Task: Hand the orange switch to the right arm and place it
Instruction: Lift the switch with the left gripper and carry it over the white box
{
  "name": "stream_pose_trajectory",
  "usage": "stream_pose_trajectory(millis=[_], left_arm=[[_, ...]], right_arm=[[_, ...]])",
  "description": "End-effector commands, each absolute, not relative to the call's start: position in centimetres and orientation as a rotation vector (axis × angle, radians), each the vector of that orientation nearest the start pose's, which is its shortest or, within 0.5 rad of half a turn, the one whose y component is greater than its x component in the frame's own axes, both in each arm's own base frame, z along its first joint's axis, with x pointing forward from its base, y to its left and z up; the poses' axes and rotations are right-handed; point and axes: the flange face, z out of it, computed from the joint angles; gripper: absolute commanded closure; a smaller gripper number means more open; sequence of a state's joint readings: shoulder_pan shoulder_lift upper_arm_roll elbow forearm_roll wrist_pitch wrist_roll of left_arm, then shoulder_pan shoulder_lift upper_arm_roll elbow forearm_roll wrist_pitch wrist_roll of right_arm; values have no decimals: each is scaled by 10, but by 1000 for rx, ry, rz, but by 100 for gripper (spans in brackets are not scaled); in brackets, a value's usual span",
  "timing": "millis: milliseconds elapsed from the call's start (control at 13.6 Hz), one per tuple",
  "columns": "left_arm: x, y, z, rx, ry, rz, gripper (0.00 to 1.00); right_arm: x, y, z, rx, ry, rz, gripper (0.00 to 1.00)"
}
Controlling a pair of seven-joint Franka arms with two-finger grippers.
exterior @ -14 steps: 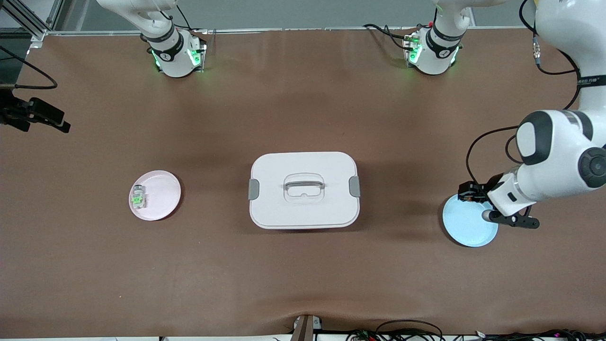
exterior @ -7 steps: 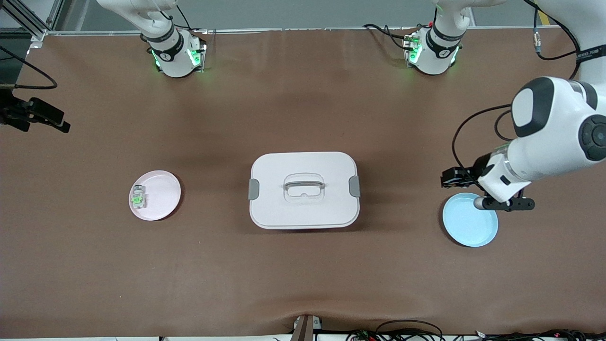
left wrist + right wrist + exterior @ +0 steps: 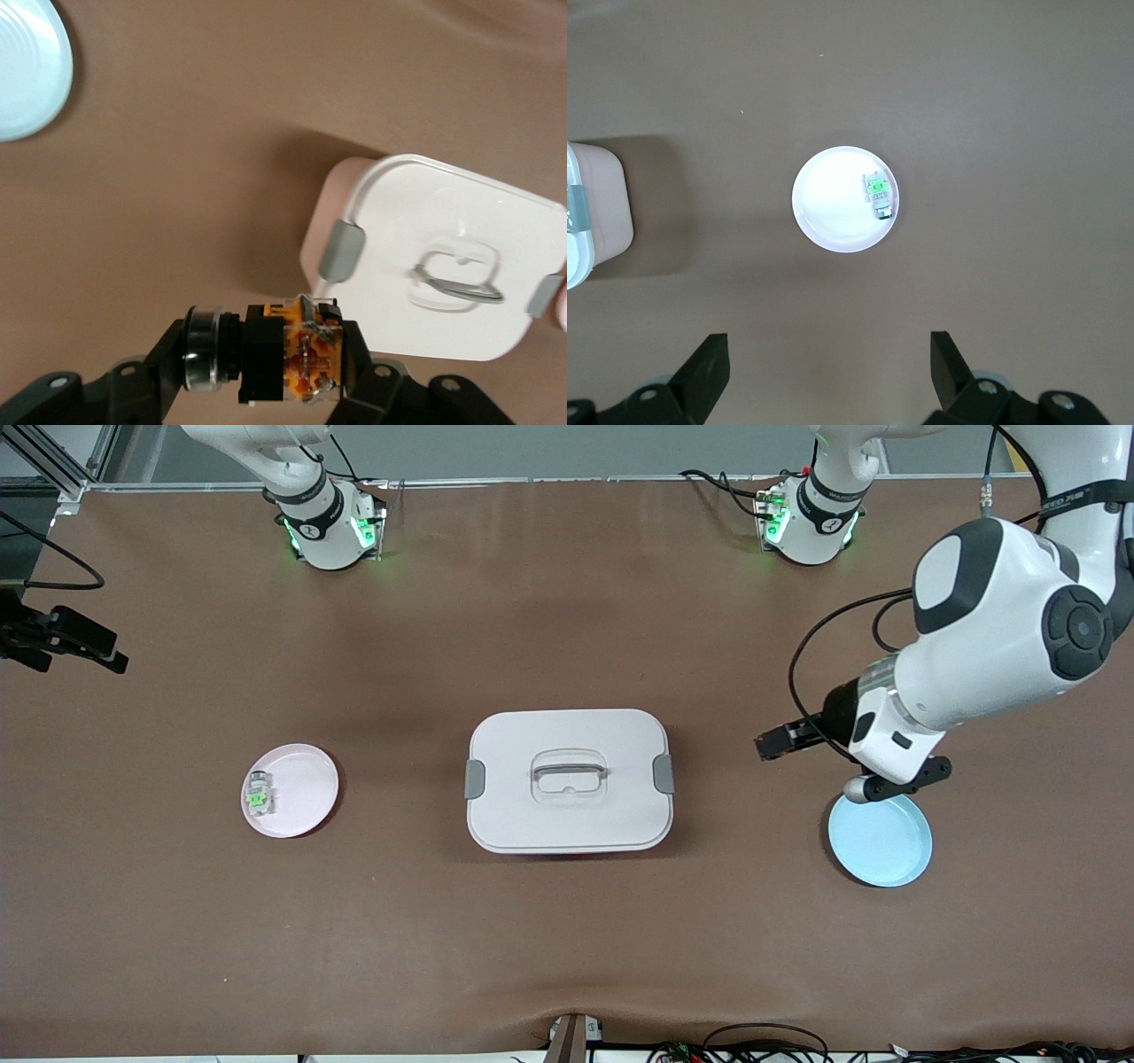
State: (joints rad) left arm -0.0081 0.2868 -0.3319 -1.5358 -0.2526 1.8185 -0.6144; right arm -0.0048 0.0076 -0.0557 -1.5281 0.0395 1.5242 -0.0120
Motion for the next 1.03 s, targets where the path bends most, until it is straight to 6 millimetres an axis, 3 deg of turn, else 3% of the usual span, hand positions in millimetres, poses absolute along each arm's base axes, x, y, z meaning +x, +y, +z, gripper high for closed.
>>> stream_pose_trajectory(millis=[0, 147, 294, 441, 808, 954], left_arm=[[606, -253, 518, -3370, -792, 332, 100], [598, -288, 527, -3330, -950, 360, 100], [588, -318, 533, -3323, -998, 394, 100], [580, -341, 534, -3307, -1067, 414, 100], [563, -396, 527, -3282, -1245, 414, 100], [552, -420, 520, -3277, -1252, 423, 100]], right_arm=[[545, -22, 641, -3109, 37, 50, 0], [542, -25, 639, -3106, 44, 91, 0], [544, -25, 639, -3105, 46, 79, 0], [553, -28, 621, -3092, 60, 139, 0], [554, -16, 620, -3084, 45, 135, 0], [553, -4, 618, -2962, 54, 138, 0]])
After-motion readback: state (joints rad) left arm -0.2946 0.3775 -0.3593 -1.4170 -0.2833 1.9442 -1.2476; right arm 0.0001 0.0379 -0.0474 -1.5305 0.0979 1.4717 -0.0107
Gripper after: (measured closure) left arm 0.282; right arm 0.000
